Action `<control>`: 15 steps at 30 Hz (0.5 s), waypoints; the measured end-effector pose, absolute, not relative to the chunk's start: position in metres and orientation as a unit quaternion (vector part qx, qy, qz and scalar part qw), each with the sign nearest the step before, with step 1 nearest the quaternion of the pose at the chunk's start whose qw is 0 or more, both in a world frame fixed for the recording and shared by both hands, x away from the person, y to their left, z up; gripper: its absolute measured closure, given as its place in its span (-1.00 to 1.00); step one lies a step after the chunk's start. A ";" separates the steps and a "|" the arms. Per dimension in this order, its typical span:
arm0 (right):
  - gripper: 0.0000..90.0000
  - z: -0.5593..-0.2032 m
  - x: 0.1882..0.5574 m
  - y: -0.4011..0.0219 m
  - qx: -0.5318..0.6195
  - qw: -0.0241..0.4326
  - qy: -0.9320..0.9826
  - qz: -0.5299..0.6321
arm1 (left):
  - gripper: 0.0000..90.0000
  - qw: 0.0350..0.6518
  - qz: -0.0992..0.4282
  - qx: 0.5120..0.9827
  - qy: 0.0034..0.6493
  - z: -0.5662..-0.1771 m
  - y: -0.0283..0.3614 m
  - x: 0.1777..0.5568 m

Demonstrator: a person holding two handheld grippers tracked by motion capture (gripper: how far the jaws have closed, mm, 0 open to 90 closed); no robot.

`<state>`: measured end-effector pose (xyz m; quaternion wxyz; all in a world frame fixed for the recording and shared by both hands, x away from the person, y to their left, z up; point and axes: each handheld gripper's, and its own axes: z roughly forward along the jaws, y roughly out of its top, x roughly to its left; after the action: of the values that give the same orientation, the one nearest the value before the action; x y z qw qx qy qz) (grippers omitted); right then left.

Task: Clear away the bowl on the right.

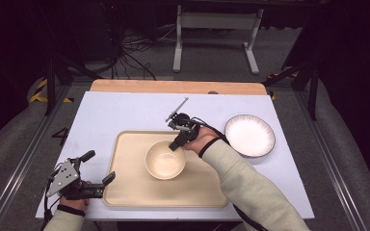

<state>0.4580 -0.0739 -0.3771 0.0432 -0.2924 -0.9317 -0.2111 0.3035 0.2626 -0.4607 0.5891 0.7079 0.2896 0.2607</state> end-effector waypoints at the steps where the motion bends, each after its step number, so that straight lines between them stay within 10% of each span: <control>1: 0.82 -0.378 0.458 -0.074 -0.293 0.045 -0.932 -0.209 | -1.00 0.589 0.261 0.708 0.290 -0.461 0.263 0.303; 15: 0.81 -0.389 0.462 -0.075 -0.298 0.054 -0.932 -0.200 | -1.00 0.589 0.261 0.708 0.290 -0.461 0.262 0.303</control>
<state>0.4617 -0.0754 -0.3890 0.0544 -0.2981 -0.9318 -0.1997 0.3034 0.2622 -0.4607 0.5893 0.7076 0.2902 0.2605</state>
